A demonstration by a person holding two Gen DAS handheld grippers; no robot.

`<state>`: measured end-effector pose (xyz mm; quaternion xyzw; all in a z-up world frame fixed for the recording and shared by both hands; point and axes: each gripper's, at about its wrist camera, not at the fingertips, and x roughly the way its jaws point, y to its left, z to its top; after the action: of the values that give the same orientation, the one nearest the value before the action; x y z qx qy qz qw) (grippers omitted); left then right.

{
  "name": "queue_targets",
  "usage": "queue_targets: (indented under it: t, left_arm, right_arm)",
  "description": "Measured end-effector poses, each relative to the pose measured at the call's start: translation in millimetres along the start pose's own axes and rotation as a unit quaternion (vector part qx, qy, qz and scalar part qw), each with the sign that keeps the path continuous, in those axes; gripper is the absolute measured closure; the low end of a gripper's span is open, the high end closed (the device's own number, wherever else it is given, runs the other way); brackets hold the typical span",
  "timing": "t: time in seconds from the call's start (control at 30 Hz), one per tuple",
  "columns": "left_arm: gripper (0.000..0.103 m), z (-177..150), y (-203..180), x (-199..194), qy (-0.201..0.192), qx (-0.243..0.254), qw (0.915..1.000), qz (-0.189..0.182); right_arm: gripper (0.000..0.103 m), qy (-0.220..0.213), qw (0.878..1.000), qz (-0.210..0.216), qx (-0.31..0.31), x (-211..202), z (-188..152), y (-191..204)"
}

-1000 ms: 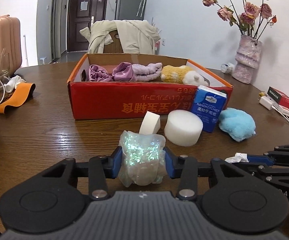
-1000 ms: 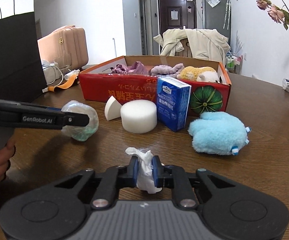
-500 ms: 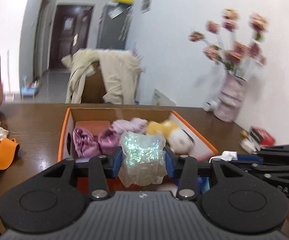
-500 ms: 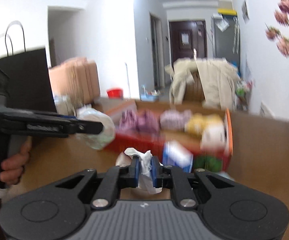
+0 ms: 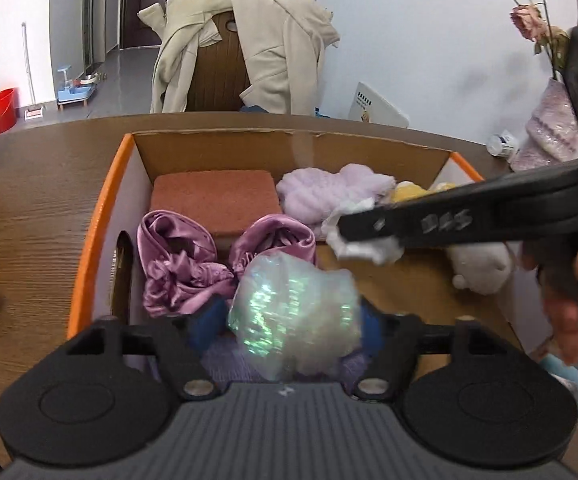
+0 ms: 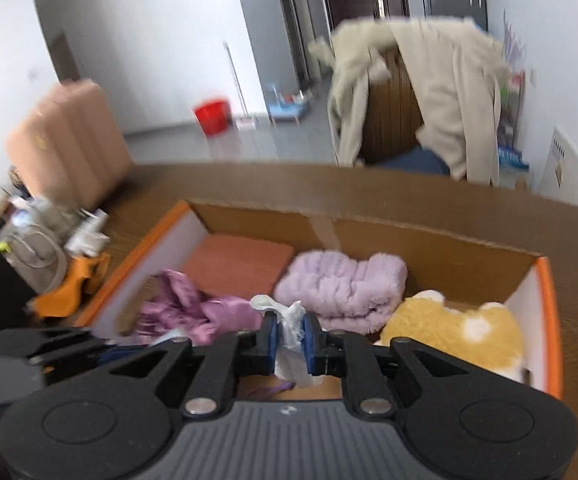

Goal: Organize soft objects
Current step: 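Carry the glittery bag and tissue into the box and open both tools, then grasp the white foam cube with the left tool while the right tool grasps the white foam cylinder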

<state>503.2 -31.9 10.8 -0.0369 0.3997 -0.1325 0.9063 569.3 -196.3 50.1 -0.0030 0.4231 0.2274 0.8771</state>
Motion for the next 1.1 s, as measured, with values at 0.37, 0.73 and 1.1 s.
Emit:
queue_targets:
  t: [0.37, 0.73, 1.1]
  left_arm:
    - [0.015, 13, -2, -47, -0.067, 0.004, 0.9977, -0.014]
    - [0.007, -9, -7, -181, -0.170, 0.019, 0.9846, 0.037]
    - [0.000, -108, -55, -259, -0.264, 0.049, 0.9599, 0.081]
  right_arm:
    - [0.058, -0.034, 0.999, -0.008, 0.013, -25, -4, -16]
    - [0.043, -0.105, 0.993, -0.046, -0.010, -158, -45, -9]
    - [0.030, -0.205, 0.975, -0.067, -0.046, -263, -154, 36]
